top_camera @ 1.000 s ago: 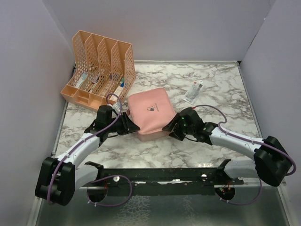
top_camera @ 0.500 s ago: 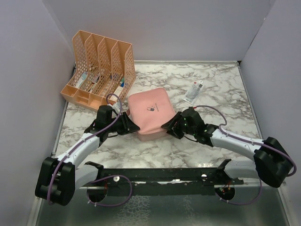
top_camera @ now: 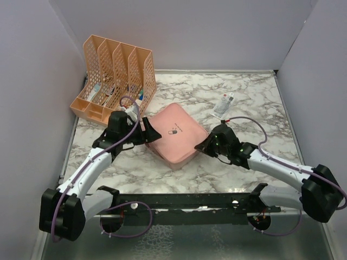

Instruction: Organize the medicine kit

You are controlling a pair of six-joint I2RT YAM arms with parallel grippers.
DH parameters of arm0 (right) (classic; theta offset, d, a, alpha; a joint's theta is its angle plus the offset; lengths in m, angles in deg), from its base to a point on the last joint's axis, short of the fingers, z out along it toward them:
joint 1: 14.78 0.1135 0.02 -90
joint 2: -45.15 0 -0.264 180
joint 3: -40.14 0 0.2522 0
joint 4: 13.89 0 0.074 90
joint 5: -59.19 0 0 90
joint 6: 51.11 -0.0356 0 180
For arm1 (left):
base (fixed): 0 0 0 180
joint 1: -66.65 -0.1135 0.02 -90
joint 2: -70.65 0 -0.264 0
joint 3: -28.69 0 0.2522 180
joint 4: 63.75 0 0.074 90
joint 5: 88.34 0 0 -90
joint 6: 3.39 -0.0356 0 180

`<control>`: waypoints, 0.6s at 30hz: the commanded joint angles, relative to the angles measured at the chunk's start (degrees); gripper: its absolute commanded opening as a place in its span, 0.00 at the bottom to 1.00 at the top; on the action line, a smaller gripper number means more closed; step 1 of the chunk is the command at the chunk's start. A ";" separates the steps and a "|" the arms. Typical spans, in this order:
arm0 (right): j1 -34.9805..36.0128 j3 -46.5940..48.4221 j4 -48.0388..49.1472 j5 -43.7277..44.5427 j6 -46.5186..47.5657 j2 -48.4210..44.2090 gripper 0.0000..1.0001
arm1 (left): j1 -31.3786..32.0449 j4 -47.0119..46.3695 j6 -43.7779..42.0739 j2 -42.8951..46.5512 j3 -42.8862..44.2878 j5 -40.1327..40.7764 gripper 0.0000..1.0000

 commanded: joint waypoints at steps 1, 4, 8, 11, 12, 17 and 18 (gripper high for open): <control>-0.46 1.52 -9.43 2.22 27.56 -3.77 0.01 | -0.08 3.79 -10.35 1.69 6.85 7.88 0.76; -1.37 3.81 -14.74 2.97 35.98 -3.03 0.01 | -0.09 1.65 -14.60 0.55 9.60 10.02 0.81; -2.13 7.12 -18.38 8.69 39.30 -0.84 0.01 | -0.13 1.98 -17.45 -4.37 12.21 13.82 0.82; -3.20 10.29 -18.94 13.13 41.94 1.08 0.02 | -0.09 3.94 -16.65 -8.78 13.58 12.46 0.80; -3.56 11.11 -18.58 13.73 42.80 1.71 0.02 | -0.13 4.11 -16.06 -9.63 13.47 11.24 0.77; -5.58 14.71 -15.86 11.94 44.06 6.55 0.01 | -0.10 3.47 -11.49 -10.65 10.74 6.18 0.60; -5.59 15.18 -15.40 11.39 43.40 7.51 0.01 | -0.11 2.92 -10.50 -10.23 9.83 4.95 0.58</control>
